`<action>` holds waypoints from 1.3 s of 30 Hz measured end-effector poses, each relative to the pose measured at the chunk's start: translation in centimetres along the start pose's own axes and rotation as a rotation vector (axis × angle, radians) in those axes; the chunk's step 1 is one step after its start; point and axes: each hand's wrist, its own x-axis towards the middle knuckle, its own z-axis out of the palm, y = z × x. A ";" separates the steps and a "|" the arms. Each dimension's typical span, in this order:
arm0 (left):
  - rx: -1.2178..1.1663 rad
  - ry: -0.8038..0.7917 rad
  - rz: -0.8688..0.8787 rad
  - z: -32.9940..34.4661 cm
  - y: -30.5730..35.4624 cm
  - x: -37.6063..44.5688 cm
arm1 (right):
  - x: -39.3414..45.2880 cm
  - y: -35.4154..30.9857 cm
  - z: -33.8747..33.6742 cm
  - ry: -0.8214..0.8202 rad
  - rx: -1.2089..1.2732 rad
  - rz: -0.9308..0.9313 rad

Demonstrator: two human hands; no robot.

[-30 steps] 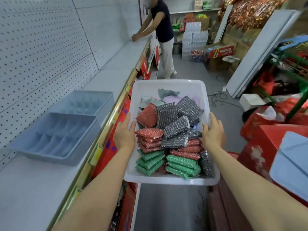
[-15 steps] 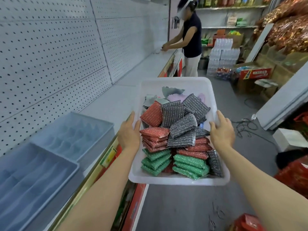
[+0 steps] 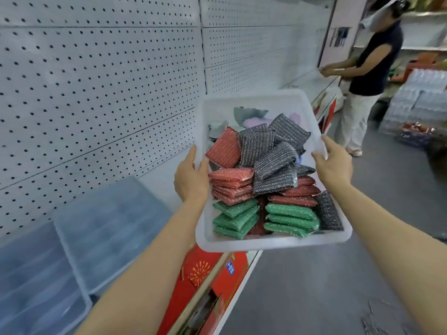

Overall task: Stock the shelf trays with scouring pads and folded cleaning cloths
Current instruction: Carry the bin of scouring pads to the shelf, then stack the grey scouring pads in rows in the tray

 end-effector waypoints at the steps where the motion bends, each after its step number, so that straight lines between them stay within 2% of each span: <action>1: 0.004 0.025 -0.026 0.1 -0.2 0.7 | 1.2 -0.3 1.3 -0.027 0.012 -0.017; 5: 0.075 0.100 -0.091 0.3 -1.1 2.7 | 4.8 -1.2 6.2 -0.167 0.075 -0.053; 12: 0.241 0.184 -0.254 1.4 -2.2 5.9 | 12.2 -4.1 13.6 -0.466 0.090 -0.237; 20: 0.357 0.275 -0.365 2.1 -3.0 6.6 | 16.6 -6.8 19.7 -0.665 0.079 -0.433; 29: 0.380 0.291 -0.407 1.8 -5.0 9.1 | 18.1 -8.5 23.7 -0.760 0.123 -0.434; 39: 0.393 0.276 -0.416 2.4 -5.9 10.2 | 20.1 -9.4 26.8 -0.786 0.059 -0.460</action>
